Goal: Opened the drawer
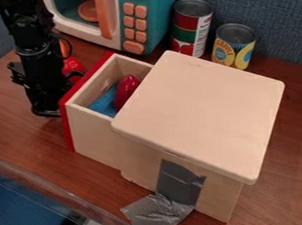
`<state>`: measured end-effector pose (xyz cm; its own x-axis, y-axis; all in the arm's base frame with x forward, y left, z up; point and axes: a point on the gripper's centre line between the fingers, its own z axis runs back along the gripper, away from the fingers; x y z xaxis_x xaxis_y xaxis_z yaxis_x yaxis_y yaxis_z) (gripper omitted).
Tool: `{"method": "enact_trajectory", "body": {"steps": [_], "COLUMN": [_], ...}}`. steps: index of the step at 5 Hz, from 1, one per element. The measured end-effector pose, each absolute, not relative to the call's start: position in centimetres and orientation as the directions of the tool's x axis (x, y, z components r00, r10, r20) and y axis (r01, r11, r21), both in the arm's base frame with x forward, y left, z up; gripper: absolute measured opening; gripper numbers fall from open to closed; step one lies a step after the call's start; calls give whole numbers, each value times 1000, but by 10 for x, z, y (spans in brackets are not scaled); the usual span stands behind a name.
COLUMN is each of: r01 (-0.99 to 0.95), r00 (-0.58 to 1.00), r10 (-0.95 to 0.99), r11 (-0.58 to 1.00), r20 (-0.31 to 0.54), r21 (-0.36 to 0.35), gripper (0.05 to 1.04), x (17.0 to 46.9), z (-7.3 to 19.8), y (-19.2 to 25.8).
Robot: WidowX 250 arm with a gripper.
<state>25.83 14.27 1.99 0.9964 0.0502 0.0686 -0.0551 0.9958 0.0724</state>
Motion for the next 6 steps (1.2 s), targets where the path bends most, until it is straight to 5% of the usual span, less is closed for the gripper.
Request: {"method": "enact_trajectory", "body": {"steps": [4, 6], "r01": [1, 46], "r00": [999, 999], "r10": [-6, -48], "r11": [995, 996], "r20": [47, 21], "r21": [96, 82], "gripper": [161, 697], "x": [259, 255], "z": [26, 29], "y": [160, 154]}}
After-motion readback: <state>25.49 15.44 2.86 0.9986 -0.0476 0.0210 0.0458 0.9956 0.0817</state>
